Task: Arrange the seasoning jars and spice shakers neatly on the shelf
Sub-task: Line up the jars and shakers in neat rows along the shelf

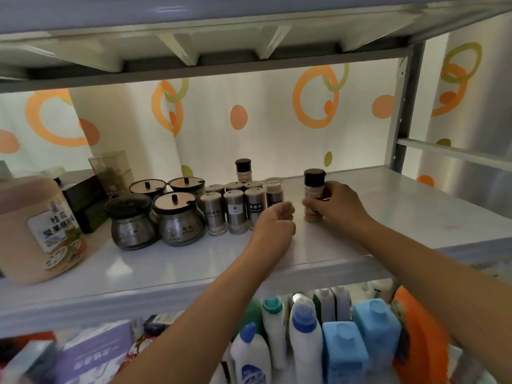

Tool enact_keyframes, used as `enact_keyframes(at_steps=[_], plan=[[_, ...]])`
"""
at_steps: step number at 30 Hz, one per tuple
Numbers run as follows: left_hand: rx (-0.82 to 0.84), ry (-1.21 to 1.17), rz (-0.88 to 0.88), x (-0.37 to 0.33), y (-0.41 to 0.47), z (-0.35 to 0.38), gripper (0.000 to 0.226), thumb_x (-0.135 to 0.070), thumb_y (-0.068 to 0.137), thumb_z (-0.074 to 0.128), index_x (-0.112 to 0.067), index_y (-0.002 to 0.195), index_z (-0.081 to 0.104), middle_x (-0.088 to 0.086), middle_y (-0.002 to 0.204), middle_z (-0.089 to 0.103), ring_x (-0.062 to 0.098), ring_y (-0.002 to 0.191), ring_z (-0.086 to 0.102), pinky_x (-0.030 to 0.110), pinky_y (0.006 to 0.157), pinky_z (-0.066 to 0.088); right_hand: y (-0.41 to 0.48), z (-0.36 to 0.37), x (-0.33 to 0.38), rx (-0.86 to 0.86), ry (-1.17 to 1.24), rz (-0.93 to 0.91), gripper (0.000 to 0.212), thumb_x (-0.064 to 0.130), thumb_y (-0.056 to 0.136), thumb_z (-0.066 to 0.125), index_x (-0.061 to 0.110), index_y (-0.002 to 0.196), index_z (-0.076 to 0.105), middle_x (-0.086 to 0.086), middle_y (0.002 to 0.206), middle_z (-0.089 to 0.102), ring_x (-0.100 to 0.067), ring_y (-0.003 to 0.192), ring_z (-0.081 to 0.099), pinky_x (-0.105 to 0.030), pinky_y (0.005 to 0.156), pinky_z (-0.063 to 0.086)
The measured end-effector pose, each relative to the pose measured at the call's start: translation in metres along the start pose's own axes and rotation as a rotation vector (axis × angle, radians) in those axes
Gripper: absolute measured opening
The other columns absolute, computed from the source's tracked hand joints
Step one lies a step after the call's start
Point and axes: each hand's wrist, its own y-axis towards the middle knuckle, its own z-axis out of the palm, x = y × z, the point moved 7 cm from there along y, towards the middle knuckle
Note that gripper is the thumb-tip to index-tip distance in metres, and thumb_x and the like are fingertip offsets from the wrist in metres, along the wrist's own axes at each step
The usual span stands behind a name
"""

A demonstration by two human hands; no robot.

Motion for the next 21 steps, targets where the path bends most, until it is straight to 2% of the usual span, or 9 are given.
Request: enact_keyframes(at_steps=[3,8,12,14,16,21], plan=[[-0.003,0.087,0.057,0.000,-0.011,-0.009,0.065,0.016,0.082,0.039,-0.008,0.141,0.045,0.005,0.139,0.054,0.014,0.131,0.048,0.034,0.113,0.036,-0.016,0.010,0.013,0.000,0.024,-0.038,0.035,0.035,0.082,0.074,0.016,0.111,0.065,0.005,0.098,0.065,-0.016,0.090,0.063,-0.029,0.081,0.047],[-0.035,0.084,0.095,0.000,-0.023,-0.021,0.065,0.018,0.082,0.037,-0.012,0.137,0.051,0.001,0.133,0.058,0.005,0.123,0.050,0.025,0.111,0.036,-0.024,0.030,0.031,-0.010,0.030,-0.074,0.034,0.033,0.082,0.074,0.014,0.109,0.067,-0.003,0.104,0.073,-0.018,0.090,0.065,-0.028,0.079,0.049],[-0.062,0.016,0.059,0.009,-0.024,-0.033,0.063,0.019,0.081,0.037,-0.013,0.132,0.057,-0.001,0.126,0.063,0.007,0.121,0.055,0.030,0.111,0.038,-0.025,0.041,0.035,0.011,0.050,-0.085,0.038,0.033,0.082,0.074,0.015,0.114,0.065,-0.004,0.109,0.072,-0.018,0.096,0.066,-0.031,0.083,0.051],[-0.064,-0.049,0.033,0.014,-0.024,-0.036,0.061,0.020,0.081,0.037,-0.010,0.130,0.058,-0.001,0.122,0.064,0.010,0.122,0.056,0.033,0.111,0.039,-0.026,0.042,0.031,0.028,0.112,-0.067,0.041,0.033,0.081,0.075,0.017,0.118,0.064,-0.001,0.109,0.072,-0.015,0.093,0.066,-0.025,0.080,0.051],[-0.064,-0.089,0.017,0.016,-0.023,-0.038,0.059,0.019,0.083,0.038,-0.006,0.133,0.055,0.002,0.126,0.063,0.013,0.123,0.055,0.035,0.111,0.040,-0.027,0.042,0.028,0.057,0.198,-0.037,0.048,0.030,0.080,0.077,0.017,0.124,0.061,0.001,0.111,0.070,-0.012,0.092,0.067,-0.021,0.078,0.050],[-0.062,-0.102,0.024,0.019,-0.019,-0.038,0.059,0.018,0.084,0.039,-0.004,0.138,0.049,0.007,0.133,0.059,0.016,0.124,0.054,0.036,0.111,0.039,-0.029,0.044,0.025,0.078,0.213,-0.009,0.060,0.021,0.074,0.082,0.020,0.128,0.056,0.005,0.106,0.066,-0.010,0.091,0.066,-0.027,0.081,0.053]])
